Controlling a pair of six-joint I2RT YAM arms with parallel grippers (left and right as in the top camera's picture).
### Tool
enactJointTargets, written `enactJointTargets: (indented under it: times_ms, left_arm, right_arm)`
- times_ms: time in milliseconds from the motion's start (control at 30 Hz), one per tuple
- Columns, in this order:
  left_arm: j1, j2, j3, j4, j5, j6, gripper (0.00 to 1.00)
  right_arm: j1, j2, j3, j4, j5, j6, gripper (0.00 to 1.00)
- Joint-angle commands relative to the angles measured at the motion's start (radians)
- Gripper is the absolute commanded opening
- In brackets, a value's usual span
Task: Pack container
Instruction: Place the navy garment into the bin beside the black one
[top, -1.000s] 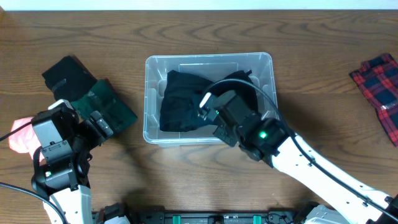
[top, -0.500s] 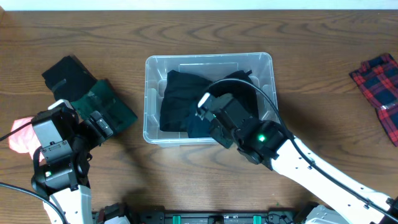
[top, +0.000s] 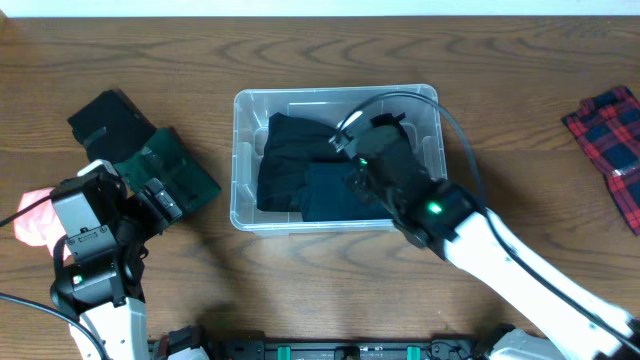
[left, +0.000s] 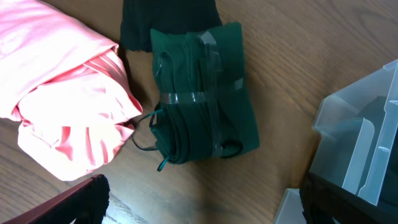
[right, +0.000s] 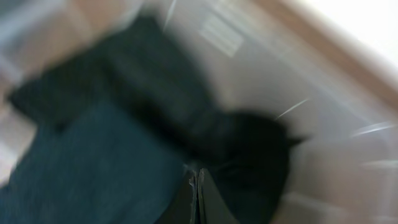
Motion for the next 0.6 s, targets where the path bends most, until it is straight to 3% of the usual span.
enactJointTargets:
  times_ms: [0, 167, 333, 500, 567]
  left_arm:
    - [0.005, 0.001, 0.024, -0.004, -0.011, -0.013, 0.98]
    - [0.005, 0.001, 0.024, -0.002, -0.011, -0.013, 0.98]
    - [0.005, 0.001, 0.024, -0.002, -0.011, -0.013, 0.98]
    - [0.005, 0.001, 0.024, -0.003, -0.011, -0.013, 0.98]
    - [0.005, 0.001, 0.024, -0.003, -0.011, -0.013, 0.98]
  right_arm:
    - [0.003, 0.085, 0.000, -0.075, -0.222, 0.071, 0.01]
    - [0.010, 0.163, 0.000, -0.212, -0.283, 0.104, 0.01]
    - [0.003, 0.172, 0.000, -0.181, -0.235, 0.105, 0.03]
    - [0.003, 0.172, 0.000, -0.105, -0.140, 0.105, 0.25]
    - [0.003, 0.172, 0.000, -0.085, -0.104, 0.104, 0.24]
